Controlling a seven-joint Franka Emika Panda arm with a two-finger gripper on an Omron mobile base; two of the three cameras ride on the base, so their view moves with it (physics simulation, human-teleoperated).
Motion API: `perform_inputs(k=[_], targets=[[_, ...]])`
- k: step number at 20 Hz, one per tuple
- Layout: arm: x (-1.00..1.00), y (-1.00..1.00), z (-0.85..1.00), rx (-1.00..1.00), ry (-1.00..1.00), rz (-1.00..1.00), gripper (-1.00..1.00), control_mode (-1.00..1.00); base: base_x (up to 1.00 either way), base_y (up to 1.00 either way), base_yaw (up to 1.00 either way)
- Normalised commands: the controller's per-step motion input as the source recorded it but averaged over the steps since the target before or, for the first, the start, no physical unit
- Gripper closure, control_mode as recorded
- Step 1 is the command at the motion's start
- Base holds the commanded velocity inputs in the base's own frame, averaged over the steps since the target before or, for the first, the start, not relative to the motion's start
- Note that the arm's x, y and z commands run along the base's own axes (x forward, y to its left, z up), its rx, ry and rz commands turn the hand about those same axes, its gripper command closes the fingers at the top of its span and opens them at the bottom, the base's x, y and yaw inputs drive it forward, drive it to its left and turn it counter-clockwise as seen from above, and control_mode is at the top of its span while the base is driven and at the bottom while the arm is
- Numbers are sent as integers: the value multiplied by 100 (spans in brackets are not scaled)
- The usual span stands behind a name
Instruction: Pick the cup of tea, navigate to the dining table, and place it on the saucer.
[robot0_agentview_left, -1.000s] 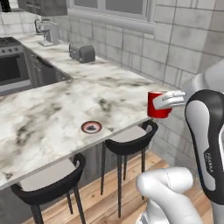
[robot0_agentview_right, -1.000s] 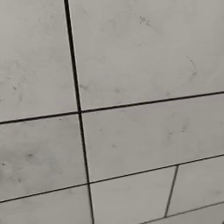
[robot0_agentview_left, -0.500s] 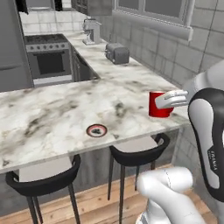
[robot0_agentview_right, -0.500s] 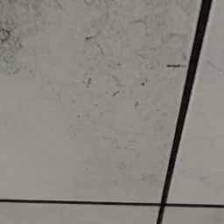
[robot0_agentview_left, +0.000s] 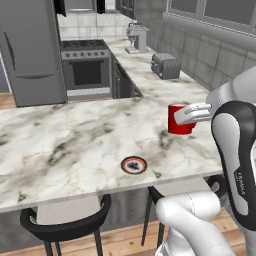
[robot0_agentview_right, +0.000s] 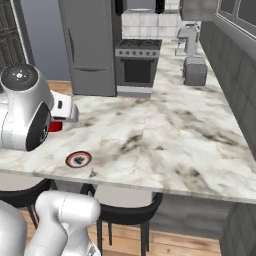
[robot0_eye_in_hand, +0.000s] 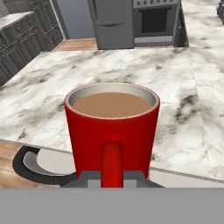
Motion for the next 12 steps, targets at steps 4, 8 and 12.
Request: perform_inputs(k=[4,8,12], targets=[[0,0,0,0,0,0,100,100,72,0,9],[0,0,0,0,0,0,100,100,8,0,0],[0,0,0,0,0,0,100,100,0,0,0]])
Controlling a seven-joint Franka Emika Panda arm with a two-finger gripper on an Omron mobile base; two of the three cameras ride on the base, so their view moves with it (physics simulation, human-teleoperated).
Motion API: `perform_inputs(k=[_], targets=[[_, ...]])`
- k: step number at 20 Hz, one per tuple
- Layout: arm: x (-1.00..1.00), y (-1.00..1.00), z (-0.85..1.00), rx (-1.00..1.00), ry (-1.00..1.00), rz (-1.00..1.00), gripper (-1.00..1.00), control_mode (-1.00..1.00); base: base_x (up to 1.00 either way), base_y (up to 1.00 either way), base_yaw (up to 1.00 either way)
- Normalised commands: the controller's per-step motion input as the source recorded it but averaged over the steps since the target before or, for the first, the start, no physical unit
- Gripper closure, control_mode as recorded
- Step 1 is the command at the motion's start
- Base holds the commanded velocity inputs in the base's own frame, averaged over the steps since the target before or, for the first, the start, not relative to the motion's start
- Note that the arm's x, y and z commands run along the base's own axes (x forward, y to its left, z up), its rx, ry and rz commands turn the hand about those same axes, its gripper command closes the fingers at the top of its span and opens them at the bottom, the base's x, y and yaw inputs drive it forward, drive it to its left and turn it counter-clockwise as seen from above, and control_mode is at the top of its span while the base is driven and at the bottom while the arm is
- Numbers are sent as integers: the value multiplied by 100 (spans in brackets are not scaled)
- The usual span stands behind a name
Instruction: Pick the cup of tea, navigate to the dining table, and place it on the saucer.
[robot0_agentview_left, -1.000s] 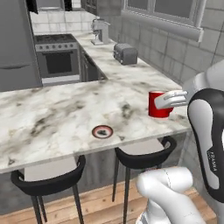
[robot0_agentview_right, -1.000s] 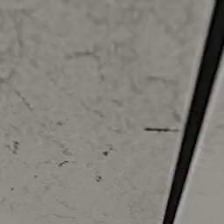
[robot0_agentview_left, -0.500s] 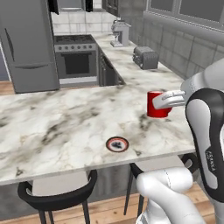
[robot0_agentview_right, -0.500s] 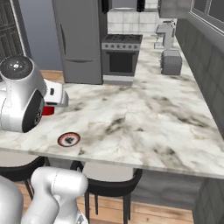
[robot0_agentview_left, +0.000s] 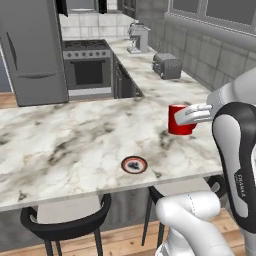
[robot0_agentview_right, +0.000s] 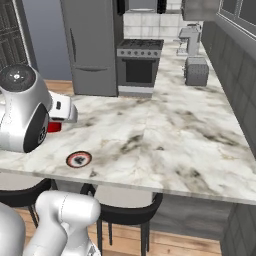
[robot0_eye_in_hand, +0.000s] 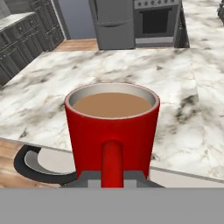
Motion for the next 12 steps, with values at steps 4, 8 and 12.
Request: perform_inputs(k=[4,8,12], targets=[[0,0,0,0,0,0,100,100,1,0,0],[0,0,0,0,0,0,100,100,15,0,2],[7,0,-6,0,0,6,100,-100,17,0,14]])
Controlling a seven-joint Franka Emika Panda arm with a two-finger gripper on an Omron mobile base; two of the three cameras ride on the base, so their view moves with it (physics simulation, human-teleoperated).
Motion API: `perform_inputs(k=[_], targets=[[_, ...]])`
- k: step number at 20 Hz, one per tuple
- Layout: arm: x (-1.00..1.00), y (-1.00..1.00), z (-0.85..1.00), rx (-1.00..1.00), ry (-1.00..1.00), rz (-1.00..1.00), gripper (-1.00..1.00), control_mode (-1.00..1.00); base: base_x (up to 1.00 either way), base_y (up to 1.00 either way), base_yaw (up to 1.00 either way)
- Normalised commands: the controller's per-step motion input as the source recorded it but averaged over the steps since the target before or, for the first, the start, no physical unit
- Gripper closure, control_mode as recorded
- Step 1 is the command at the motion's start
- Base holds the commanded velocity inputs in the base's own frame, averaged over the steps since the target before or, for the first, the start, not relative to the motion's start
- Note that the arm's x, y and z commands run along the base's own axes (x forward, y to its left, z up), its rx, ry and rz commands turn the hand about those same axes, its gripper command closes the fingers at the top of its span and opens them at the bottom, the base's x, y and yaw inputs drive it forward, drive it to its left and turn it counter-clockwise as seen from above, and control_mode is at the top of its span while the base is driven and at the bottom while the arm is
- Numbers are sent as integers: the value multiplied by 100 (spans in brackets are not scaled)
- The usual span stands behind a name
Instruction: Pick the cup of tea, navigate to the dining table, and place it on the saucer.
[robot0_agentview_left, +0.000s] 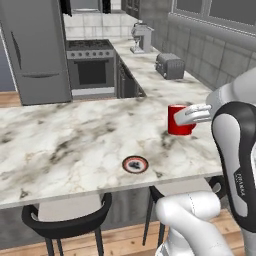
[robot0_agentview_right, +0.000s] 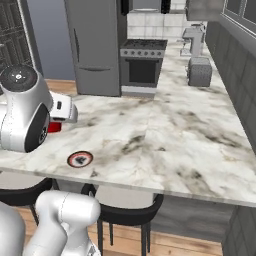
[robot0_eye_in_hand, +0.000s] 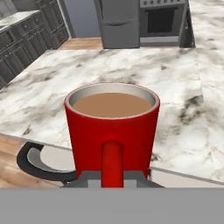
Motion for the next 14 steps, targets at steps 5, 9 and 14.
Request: perform_inputs(k=[5,9,14], targets=[[26,-26,-34,0,0,43,100,-100,0,0,0],[14,-23,-42,0,0,52,100,-100,0,0,0],[51,-5,-41,0,2,38,100,-100,0,0,0]])
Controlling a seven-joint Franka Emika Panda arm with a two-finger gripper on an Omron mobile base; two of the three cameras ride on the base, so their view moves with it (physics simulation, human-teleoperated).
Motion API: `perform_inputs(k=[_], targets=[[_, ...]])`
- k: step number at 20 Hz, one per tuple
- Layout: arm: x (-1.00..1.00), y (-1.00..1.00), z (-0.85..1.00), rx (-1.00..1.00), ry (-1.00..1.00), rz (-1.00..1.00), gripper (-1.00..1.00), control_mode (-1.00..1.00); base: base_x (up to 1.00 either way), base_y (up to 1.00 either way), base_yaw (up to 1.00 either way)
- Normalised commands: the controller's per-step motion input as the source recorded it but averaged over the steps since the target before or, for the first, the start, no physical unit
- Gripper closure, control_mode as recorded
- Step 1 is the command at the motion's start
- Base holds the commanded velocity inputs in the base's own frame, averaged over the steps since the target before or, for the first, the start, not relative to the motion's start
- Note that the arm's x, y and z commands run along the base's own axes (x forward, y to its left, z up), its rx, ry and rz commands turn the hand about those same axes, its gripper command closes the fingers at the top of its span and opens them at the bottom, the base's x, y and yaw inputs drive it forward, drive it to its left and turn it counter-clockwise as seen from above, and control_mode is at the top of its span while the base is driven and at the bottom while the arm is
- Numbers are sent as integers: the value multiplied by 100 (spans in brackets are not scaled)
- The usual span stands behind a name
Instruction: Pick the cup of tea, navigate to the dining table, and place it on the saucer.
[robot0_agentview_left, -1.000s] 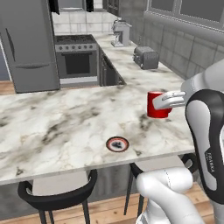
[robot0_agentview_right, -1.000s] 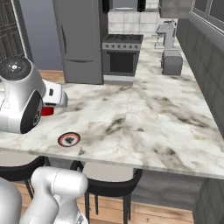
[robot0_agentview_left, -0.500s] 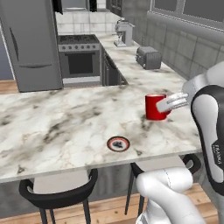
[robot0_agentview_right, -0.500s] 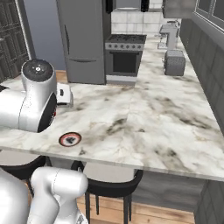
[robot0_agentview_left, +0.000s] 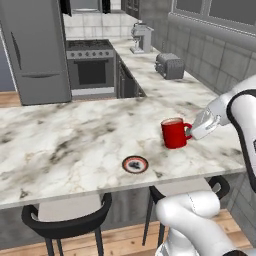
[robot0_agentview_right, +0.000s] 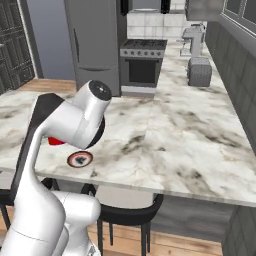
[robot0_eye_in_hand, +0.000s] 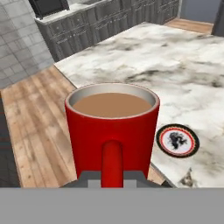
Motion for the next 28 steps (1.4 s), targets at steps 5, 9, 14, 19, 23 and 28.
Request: perform_inputs(k=[5,9,14,19,23,28], targets=[[82,-3,-48,0,7,28,100,-100,0,0,0],[84,2,-65,0,5,18,100,-100,0,0,0],[52,14,-64,0,0,11,100,-100,0,0,0],[31,13,-48,0,0,6,100,-100,0,0,0],[13,28,-53,0,-2,0,100,-100,0,0,0],[37,10,-37,0,-3,0,100,-100,0,0,0]])
